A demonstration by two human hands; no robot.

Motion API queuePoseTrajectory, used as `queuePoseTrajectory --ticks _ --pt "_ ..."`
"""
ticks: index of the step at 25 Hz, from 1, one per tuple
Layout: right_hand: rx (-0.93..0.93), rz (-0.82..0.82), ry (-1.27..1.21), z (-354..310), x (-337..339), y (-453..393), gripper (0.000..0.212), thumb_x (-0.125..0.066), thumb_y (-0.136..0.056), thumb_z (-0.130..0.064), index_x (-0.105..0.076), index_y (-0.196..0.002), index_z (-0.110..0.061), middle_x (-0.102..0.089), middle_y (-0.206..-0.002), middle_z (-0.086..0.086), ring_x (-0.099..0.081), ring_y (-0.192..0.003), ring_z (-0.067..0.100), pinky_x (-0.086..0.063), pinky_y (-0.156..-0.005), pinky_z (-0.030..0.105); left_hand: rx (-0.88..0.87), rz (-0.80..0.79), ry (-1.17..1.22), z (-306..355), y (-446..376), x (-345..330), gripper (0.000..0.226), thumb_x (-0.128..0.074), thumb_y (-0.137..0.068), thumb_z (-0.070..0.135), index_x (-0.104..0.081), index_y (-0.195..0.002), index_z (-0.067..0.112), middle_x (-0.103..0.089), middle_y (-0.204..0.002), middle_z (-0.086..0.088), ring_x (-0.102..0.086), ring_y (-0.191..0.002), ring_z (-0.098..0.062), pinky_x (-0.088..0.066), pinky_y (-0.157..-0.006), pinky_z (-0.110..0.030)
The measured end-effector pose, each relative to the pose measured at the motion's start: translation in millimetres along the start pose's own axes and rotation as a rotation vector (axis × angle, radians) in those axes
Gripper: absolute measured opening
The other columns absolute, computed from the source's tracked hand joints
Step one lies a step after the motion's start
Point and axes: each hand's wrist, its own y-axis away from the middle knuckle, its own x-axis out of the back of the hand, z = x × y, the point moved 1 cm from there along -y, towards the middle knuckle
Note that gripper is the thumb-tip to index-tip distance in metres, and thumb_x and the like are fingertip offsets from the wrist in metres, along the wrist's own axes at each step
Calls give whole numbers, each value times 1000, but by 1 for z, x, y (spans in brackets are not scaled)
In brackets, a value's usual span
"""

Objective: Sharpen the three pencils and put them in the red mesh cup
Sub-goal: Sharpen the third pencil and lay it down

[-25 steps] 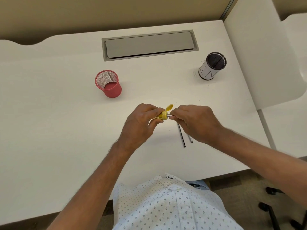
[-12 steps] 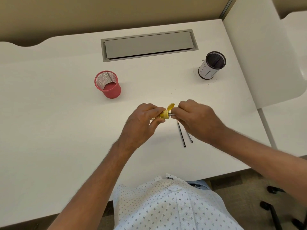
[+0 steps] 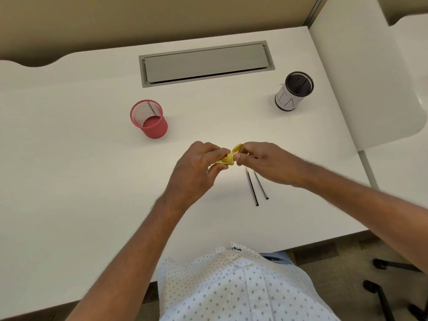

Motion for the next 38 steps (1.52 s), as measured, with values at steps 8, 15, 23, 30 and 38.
queuePoseTrajectory --ticks 8,15,23,30,38 --pt "667 485 889 6 -9 21 22 -56 -106 -22 -72 -94 -13 -58 -70 2 -50 -58 25 -43 -48 39 10 -16 61 5 3 -3 29 -77 -89 18 -74 -118 17 -72 -104 2 -60 -93 -23 -53 -79 -39" --pt "-89 -128 -43 -9 13 1 43 -50 -103 -55 -67 -79 -23 -42 -60 -11 -38 -51 8 -33 -50 22 -18 -2 5 9 2 -1 30 -77 -89 19 -74 -119 17 -72 -105 2 -58 -92 -22 -53 -76 -39" --pt "721 456 976 9 -6 27 12 -60 -102 -6 -71 -100 -9 -59 -80 5 -50 -63 25 -45 -50 42 -8 -49 72 3 2 -5 29 -75 -91 22 -73 -119 20 -71 -103 4 -60 -94 -19 -54 -80 -40" --pt "83 12 199 -5 6 4 40 -52 -105 -45 -67 -75 -23 -47 -55 -10 -41 -54 12 -37 -55 31 -61 33 -36 4 4 -6 29 -77 -89 18 -74 -118 15 -73 -105 0 -60 -90 -25 -53 -75 -40" --pt "-382 -387 -390 -4 20 -7 42 -50 -107 -43 -58 -74 -18 -23 -56 -9 -17 -45 9 -19 -38 19 -160 144 -148 6 4 -8 31 -80 -86 18 -75 -116 11 -74 -102 -3 -62 -89 -26 -53 -75 -34"
